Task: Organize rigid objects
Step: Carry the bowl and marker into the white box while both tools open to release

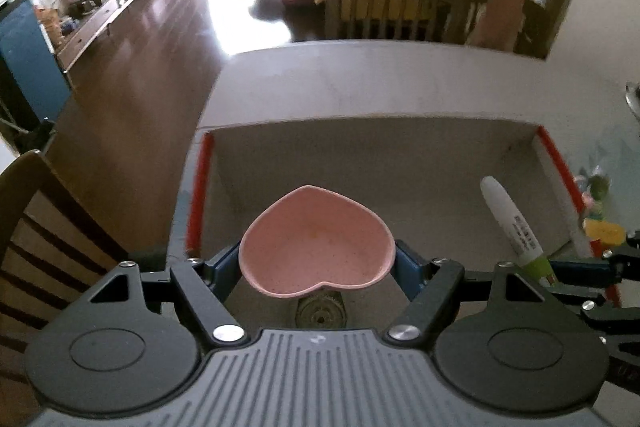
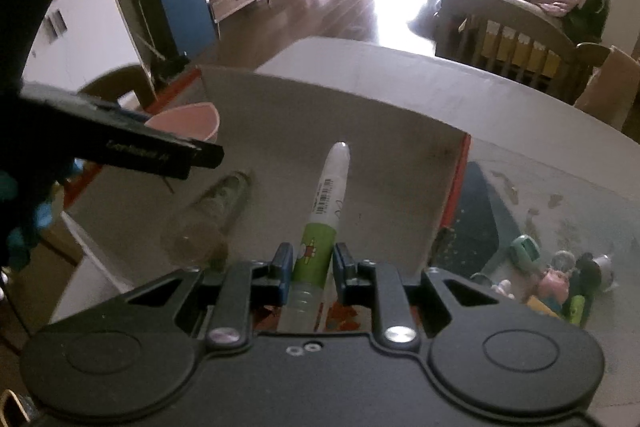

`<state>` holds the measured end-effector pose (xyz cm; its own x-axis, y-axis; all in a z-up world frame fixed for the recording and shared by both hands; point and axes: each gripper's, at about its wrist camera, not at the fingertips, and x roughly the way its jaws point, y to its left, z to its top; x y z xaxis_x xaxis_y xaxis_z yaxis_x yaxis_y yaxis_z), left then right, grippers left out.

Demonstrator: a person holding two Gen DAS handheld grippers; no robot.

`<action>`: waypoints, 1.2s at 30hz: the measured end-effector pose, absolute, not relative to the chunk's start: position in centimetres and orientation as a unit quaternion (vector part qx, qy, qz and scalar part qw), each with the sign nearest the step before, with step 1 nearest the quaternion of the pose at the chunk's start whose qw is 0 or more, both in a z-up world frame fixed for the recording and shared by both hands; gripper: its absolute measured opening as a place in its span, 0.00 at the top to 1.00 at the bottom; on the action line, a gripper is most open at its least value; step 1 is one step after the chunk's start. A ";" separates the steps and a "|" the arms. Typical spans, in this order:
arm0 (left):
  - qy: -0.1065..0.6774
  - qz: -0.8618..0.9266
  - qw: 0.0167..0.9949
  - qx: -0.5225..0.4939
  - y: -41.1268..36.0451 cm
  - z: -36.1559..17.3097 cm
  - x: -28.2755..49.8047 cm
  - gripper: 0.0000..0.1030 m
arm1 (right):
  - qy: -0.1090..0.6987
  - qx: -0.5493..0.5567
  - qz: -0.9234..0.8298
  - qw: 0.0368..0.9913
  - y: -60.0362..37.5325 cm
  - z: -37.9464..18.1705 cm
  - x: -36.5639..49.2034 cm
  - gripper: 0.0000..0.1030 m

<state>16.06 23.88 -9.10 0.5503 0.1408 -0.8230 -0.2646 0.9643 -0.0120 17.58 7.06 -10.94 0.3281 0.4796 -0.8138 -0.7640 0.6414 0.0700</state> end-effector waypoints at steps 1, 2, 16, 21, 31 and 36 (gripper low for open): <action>0.462 0.111 0.877 -0.063 23.8 -9.4 16.3 0.24 | 0.432 -0.169 0.388 0.796 7.2 -11.2 17.7 0.81; 0.466 0.105 0.876 -0.059 23.6 -9.7 16.6 0.24 | 0.436 -0.172 0.386 0.795 7.4 -11.5 17.8 0.81; 0.534 0.082 0.841 -0.030 22.6 -13.5 19.5 0.24 | 0.449 -0.219 0.393 0.772 9.6 -13.3 16.9 0.83; 0.554 0.076 0.828 -0.034 22.7 -14.5 19.8 0.24 | 0.457 -0.207 0.398 0.768 9.5 -13.0 16.5 0.76; 0.567 0.070 0.820 -0.034 22.6 -15.0 19.3 0.24 | 0.458 -0.187 0.399 0.772 8.5 -12.0 16.1 0.63; 0.553 0.074 0.829 -0.038 22.6 -14.5 18.1 0.24 | 0.453 -0.174 0.404 0.776 7.9 -11.2 16.1 0.56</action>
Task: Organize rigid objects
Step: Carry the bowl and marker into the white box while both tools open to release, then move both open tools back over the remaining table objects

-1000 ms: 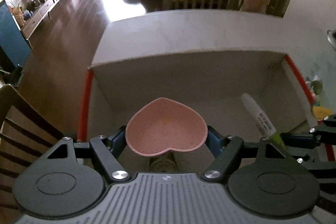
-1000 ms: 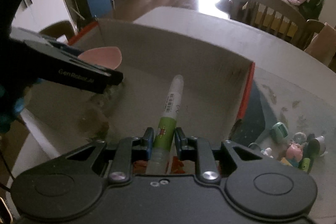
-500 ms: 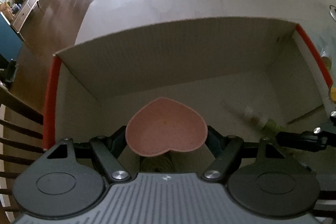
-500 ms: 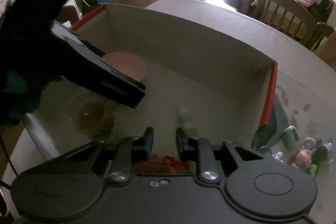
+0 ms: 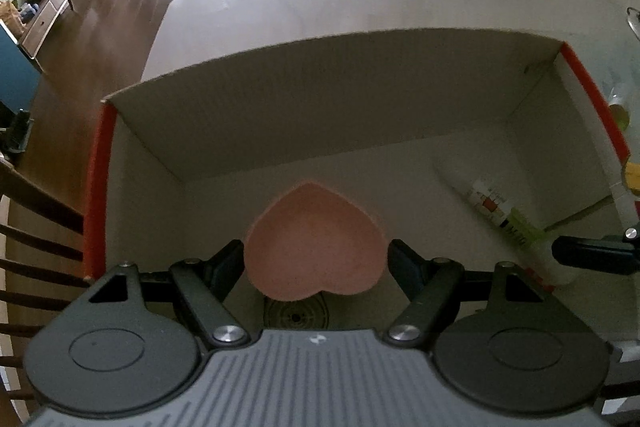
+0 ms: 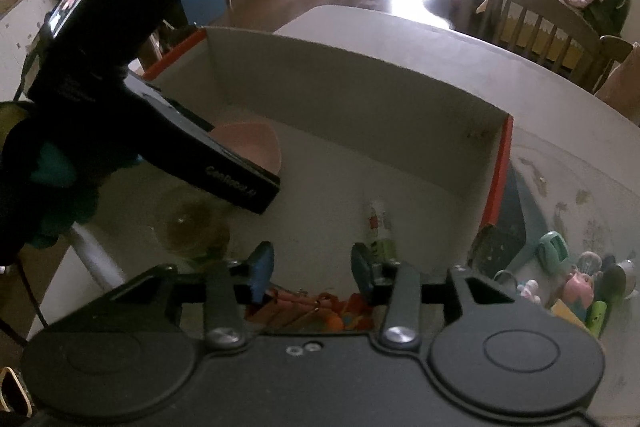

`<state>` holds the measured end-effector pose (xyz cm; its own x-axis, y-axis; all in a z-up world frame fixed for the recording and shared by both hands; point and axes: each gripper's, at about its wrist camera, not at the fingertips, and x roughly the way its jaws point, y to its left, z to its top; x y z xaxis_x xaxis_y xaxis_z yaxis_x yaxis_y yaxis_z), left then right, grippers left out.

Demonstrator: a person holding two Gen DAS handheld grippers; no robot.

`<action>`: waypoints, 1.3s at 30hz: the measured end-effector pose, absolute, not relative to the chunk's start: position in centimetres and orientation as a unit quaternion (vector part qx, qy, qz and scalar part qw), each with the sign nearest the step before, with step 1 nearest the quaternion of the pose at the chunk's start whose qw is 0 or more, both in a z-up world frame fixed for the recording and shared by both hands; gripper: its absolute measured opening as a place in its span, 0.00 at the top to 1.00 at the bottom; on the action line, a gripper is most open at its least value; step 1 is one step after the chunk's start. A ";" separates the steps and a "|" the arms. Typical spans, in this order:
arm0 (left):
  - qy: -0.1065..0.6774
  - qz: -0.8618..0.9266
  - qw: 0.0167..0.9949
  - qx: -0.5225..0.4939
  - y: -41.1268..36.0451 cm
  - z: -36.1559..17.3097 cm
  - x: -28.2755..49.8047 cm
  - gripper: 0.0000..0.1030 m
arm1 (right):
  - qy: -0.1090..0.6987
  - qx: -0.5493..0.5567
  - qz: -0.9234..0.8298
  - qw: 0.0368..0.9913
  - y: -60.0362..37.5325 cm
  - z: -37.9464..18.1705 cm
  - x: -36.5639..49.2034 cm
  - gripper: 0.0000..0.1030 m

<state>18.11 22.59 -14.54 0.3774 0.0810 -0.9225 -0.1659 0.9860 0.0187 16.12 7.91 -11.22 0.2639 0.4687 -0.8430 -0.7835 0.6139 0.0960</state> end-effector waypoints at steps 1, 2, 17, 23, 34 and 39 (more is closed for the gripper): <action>0.549 0.076 0.831 -0.039 22.6 -14.3 17.9 0.24 | 0.452 -0.171 0.403 0.777 7.8 -11.0 16.1 0.55; 0.546 0.077 0.833 -0.040 22.6 -14.2 17.5 0.24 | 0.450 -0.168 0.404 0.779 7.6 -10.9 16.2 0.54; 0.493 0.088 0.864 -0.047 21.9 -9.0 14.4 0.24 | 0.415 -0.143 0.413 0.798 4.9 -7.3 14.1 0.47; 0.467 0.083 0.879 -0.047 20.4 -5.9 13.2 0.24 | 0.393 -0.133 0.422 0.806 3.6 -5.5 13.3 0.39; 0.420 0.074 0.903 -0.059 16.3 -2.1 9.7 0.24 | 0.372 -0.093 0.435 0.815 0.1 -3.5 11.7 0.32; 0.405 0.067 0.910 -0.060 14.3 -1.1 8.7 0.17 | 0.365 -0.071 0.438 0.818 -2.2 -2.9 11.2 0.29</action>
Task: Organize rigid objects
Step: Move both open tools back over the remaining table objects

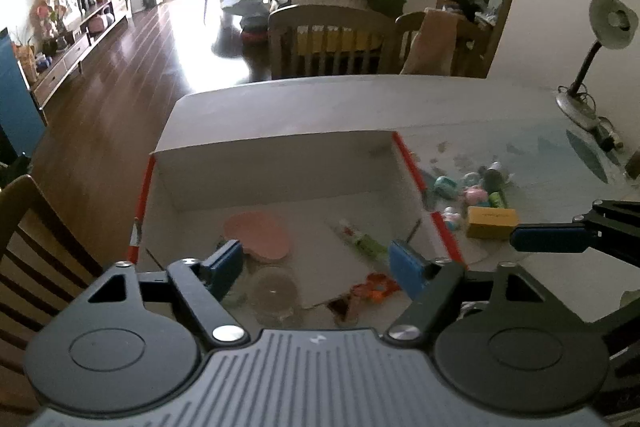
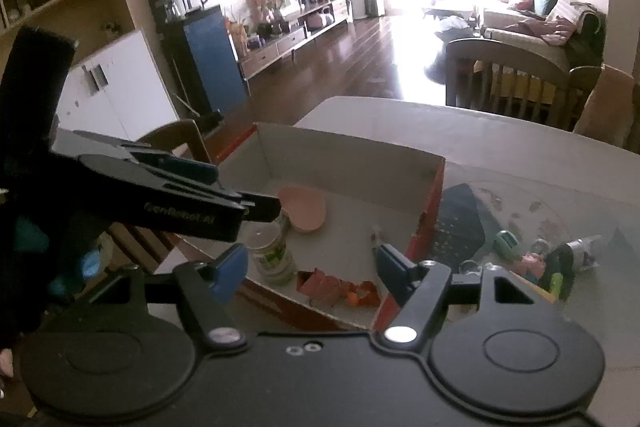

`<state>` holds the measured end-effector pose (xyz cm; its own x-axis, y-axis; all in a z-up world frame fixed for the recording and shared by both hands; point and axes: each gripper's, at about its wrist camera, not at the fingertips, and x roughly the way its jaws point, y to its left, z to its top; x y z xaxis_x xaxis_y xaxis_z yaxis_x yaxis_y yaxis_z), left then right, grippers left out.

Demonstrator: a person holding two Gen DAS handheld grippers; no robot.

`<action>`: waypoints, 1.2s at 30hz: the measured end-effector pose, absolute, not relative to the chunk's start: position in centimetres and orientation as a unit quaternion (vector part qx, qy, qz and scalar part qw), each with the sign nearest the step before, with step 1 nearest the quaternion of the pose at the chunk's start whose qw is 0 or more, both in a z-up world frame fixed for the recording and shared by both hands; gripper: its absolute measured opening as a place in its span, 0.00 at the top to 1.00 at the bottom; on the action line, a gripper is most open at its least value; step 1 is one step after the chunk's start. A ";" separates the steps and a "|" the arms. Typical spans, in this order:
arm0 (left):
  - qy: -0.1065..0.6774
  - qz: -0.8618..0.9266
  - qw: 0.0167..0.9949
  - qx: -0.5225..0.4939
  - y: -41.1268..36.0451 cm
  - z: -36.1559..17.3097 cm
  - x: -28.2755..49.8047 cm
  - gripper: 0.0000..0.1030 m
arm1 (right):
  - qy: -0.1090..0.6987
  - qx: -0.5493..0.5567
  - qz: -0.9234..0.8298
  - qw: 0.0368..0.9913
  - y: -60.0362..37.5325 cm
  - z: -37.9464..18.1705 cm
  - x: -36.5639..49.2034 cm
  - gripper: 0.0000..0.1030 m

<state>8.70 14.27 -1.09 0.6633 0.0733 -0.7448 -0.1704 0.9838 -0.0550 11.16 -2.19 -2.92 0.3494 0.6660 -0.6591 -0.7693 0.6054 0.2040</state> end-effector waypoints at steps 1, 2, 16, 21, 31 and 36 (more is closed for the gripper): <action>0.402 0.066 0.911 -0.060 13.9 -1.0 8.5 0.17 | 0.363 -0.067 0.438 0.820 -2.7 -2.8 11.0 0.29; 0.400 0.065 0.912 -0.061 13.5 -0.9 8.3 0.17 | 0.362 -0.063 0.438 0.821 -3.2 -2.7 11.0 0.28; 0.383 0.043 0.920 -0.073 7.7 -1.1 9.1 0.16 | 0.358 -0.031 0.399 0.844 -11.2 -2.9 13.1 0.20; 0.383 0.033 0.921 -0.069 5.2 -1.5 10.3 0.11 | 0.360 -0.018 0.383 0.850 -14.1 -3.4 14.4 0.18; 0.384 0.017 0.920 -0.072 0.3 -3.8 13.6 0.00 | 0.373 -0.021 0.346 0.860 -19.3 -5.0 18.5 0.17; 0.391 0.007 0.918 -0.070 -2.3 -6.1 16.2 0.00 | 0.386 -0.023 0.324 0.863 -21.2 -5.9 21.9 0.17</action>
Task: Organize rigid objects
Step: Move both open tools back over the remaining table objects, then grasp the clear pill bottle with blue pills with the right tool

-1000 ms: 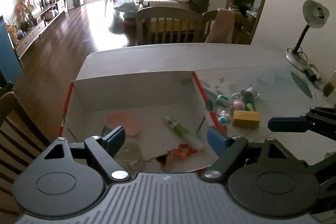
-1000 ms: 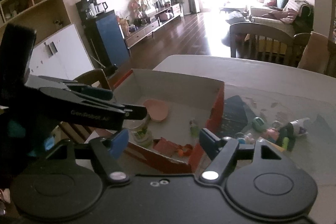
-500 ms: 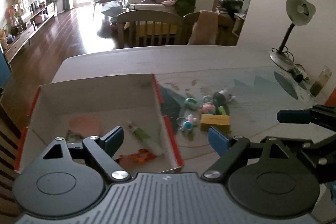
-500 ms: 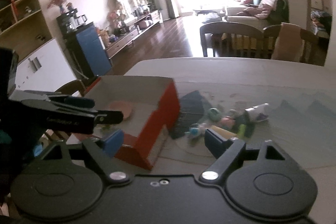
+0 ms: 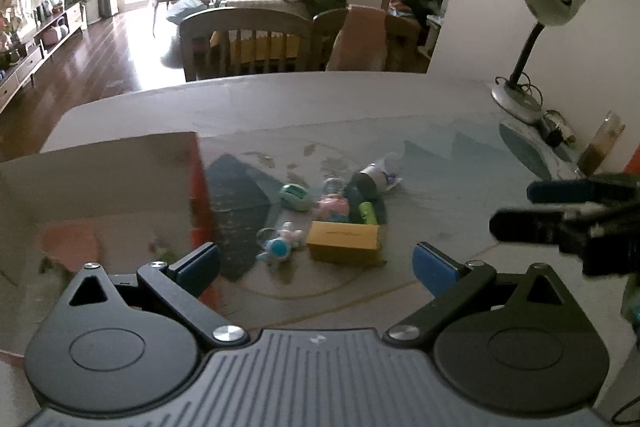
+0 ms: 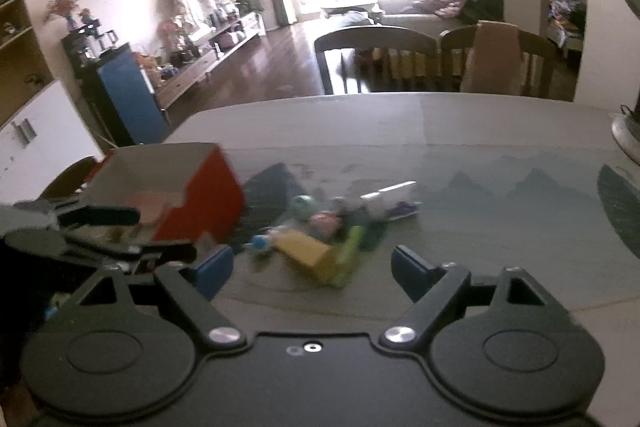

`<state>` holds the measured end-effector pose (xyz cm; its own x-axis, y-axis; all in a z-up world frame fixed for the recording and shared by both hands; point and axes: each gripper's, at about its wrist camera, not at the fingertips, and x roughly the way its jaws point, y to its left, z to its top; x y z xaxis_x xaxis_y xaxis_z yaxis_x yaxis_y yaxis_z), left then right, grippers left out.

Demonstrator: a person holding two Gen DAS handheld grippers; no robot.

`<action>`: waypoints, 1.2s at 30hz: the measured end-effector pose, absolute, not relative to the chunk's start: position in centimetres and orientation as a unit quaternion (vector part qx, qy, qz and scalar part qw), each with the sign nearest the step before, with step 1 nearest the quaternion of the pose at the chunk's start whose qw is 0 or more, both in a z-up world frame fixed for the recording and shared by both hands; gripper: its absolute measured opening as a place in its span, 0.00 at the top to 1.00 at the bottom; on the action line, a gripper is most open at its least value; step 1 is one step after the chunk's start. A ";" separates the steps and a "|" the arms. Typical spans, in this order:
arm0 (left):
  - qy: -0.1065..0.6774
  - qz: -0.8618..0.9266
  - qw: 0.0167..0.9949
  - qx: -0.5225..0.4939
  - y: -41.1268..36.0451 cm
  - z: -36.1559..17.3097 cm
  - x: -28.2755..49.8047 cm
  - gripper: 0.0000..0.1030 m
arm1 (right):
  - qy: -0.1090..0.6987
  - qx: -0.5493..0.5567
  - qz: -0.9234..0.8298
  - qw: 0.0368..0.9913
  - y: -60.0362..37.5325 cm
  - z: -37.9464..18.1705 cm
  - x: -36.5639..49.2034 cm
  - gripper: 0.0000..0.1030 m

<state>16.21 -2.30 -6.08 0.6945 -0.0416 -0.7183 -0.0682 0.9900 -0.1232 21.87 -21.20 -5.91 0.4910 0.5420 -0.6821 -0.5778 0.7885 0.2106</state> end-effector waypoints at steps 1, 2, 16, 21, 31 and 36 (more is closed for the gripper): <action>0.392 0.004 0.917 -0.071 -2.8 -6.5 16.7 0.00 | 0.389 -0.025 0.320 0.864 -21.4 -6.2 22.6 0.17; 0.393 0.002 0.917 -0.071 -3.1 -7.0 17.3 0.00 | 0.389 -0.027 0.317 0.865 -21.6 -6.4 23.4 0.17; 0.415 -0.002 0.907 -0.075 -4.8 -12.7 23.4 0.00 | 0.408 -0.089 0.331 0.846 -20.3 -11.7 31.2 0.17; 0.431 -0.011 0.899 -0.076 -4.7 -14.2 24.7 0.00 | 0.414 -0.105 0.348 0.834 -19.0 -13.4 33.4 0.17; 0.445 -0.015 0.892 -0.075 -4.6 -16.1 26.9 0.00 | 0.426 -0.127 0.363 0.818 -16.4 -16.0 36.3 0.17; 0.450 -0.020 0.889 -0.077 -4.6 -16.7 27.4 0.01 | 0.426 -0.135 0.363 0.818 -15.5 -16.8 36.9 0.17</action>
